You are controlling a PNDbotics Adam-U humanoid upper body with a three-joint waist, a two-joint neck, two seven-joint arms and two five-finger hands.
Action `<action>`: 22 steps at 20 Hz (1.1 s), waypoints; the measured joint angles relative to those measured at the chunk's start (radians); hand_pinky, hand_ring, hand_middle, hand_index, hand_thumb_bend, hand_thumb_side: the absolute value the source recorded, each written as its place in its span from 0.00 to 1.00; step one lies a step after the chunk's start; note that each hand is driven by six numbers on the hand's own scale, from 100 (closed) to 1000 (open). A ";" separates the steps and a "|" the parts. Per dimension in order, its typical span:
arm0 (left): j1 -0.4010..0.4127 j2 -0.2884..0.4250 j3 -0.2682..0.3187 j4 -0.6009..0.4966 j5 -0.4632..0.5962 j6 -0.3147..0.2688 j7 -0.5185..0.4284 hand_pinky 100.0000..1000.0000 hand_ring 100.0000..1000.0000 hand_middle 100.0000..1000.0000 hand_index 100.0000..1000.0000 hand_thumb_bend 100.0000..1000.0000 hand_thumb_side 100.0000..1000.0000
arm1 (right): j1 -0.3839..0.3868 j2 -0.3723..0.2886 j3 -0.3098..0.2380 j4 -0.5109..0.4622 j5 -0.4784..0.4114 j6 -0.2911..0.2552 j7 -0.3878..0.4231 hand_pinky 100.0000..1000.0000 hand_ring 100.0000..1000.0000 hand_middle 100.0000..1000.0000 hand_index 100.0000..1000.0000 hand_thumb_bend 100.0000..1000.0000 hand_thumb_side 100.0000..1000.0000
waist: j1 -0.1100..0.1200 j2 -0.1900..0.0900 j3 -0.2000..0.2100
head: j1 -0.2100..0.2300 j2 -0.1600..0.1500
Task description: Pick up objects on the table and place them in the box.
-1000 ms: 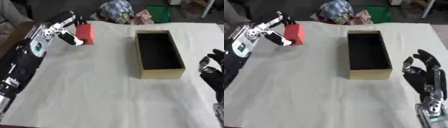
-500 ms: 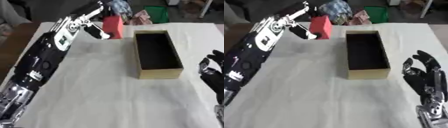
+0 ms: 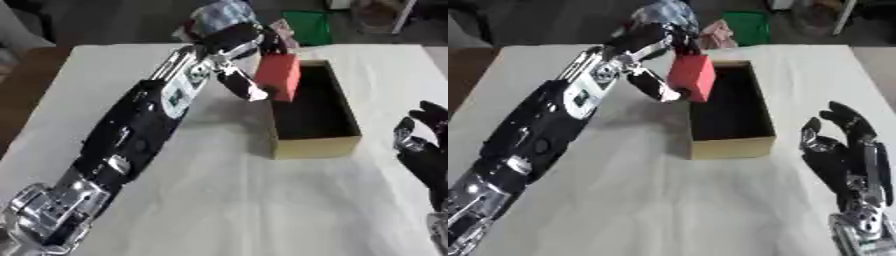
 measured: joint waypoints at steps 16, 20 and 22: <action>0.027 -0.011 -0.054 -0.060 0.006 -0.053 -0.152 0.82 0.74 0.76 0.84 0.46 0.09 | -0.003 0.006 0.005 0.002 -0.003 -0.003 0.001 0.62 0.93 0.66 0.80 0.00 0.00 | 0.005 0.001 0.001 | -0.005 -0.004; 0.029 0.005 -0.050 -0.105 0.079 -0.026 -0.150 0.82 0.68 0.68 0.82 0.35 0.06 | -0.002 0.006 0.003 0.003 -0.003 -0.004 0.000 0.62 0.93 0.66 0.80 0.00 0.00 | 0.005 0.001 0.008 | -0.009 -0.004; 0.036 0.020 -0.043 -0.153 0.143 0.005 -0.128 0.81 0.67 0.65 0.81 0.29 0.06 | 0.001 0.006 -0.001 0.003 -0.003 -0.005 -0.001 0.62 0.93 0.66 0.80 0.00 0.00 | 0.005 0.001 0.017 | -0.013 -0.004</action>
